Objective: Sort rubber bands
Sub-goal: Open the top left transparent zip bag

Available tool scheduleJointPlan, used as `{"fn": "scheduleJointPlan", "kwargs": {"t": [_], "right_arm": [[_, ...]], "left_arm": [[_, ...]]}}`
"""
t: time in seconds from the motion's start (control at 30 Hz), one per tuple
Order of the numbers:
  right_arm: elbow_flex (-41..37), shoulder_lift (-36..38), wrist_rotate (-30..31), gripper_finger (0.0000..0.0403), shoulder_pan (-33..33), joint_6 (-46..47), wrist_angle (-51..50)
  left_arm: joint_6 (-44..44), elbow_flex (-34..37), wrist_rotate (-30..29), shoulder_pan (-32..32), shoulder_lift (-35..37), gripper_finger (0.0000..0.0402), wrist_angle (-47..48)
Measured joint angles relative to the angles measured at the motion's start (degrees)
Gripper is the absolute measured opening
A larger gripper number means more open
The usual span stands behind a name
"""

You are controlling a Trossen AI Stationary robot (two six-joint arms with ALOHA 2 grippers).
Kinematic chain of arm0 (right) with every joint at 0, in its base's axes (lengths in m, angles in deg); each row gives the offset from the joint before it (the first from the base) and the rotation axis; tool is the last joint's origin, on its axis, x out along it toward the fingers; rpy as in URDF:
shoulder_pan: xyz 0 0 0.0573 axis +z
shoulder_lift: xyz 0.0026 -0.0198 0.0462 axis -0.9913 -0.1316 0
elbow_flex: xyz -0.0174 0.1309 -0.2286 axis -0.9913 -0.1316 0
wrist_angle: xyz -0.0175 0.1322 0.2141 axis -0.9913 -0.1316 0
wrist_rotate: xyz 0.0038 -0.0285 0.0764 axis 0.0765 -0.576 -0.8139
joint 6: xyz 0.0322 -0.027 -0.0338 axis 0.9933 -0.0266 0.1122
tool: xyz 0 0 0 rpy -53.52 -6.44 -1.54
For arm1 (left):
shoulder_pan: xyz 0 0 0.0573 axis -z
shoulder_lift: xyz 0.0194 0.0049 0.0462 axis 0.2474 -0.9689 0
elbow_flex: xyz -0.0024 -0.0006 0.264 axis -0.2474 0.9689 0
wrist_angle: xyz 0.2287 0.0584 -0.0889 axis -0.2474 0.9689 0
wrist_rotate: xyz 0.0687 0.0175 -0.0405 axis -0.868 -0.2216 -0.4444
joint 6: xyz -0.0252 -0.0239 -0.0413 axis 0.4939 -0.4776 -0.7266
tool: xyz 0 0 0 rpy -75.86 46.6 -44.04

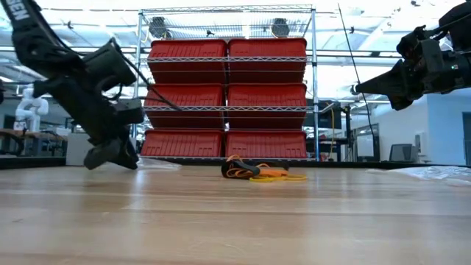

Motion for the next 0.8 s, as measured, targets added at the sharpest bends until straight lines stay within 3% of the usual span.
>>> {"fn": "scheduleJointPlan", "kwargs": {"t": [0.2, 0.43, 0.8], "right_arm": [[0.0, 0.0, 0.0, 0.0, 0.0, 0.0, 0.0], [0.0, 0.0, 0.0, 0.0, 0.0, 0.0, 0.0], [0.0, 0.0, 0.0, 0.0, 0.0, 0.0, 0.0]], "left_arm": [[0.1, -4.3, 4.1, -3.4, -7.4, 0.0117, -1.2], [0.0, -6.2, 5.6, -3.9, -10.4, 0.0012, -1.5], [-0.1, -12.7, 8.7, -1.0, -4.2, 0.0002, 3.8]]}}
